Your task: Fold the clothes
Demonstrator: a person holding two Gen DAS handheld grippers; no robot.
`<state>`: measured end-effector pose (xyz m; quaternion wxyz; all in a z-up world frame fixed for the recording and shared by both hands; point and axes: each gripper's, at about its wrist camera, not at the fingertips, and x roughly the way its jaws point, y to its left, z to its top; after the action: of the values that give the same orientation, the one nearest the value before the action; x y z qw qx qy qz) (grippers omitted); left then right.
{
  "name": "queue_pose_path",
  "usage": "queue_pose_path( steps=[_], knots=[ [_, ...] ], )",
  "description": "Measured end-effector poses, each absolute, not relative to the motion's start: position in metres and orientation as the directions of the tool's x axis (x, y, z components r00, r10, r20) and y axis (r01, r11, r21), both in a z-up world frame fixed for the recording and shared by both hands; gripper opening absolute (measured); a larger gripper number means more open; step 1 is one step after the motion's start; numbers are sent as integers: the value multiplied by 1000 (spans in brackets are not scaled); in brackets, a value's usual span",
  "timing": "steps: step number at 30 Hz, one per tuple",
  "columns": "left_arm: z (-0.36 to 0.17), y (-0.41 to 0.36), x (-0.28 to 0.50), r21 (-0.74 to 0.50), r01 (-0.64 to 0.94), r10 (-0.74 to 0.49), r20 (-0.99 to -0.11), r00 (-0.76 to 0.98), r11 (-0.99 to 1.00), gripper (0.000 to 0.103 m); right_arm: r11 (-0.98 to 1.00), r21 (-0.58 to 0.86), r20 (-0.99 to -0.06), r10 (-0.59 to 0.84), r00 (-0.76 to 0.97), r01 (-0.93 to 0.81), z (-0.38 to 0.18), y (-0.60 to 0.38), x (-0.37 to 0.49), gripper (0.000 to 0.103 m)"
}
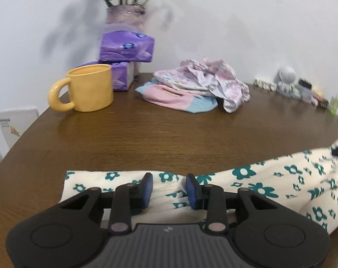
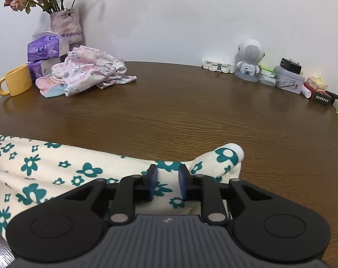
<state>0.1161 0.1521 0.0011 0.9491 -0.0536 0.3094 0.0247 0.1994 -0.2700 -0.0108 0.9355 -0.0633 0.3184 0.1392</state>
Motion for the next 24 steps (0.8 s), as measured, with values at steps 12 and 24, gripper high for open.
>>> queue_pose_path(
  steps=[12,24],
  knots=[
    [-4,186,104,-283,-204,8,-567,824,937,5,961,-44,-591,196,782,-273,-13,-269,195,19],
    [-6,183,103,-289,-224,24,-565,825,931,5,960,-38,-590,202,782,-277,-13,-270,195,21]
  ],
)
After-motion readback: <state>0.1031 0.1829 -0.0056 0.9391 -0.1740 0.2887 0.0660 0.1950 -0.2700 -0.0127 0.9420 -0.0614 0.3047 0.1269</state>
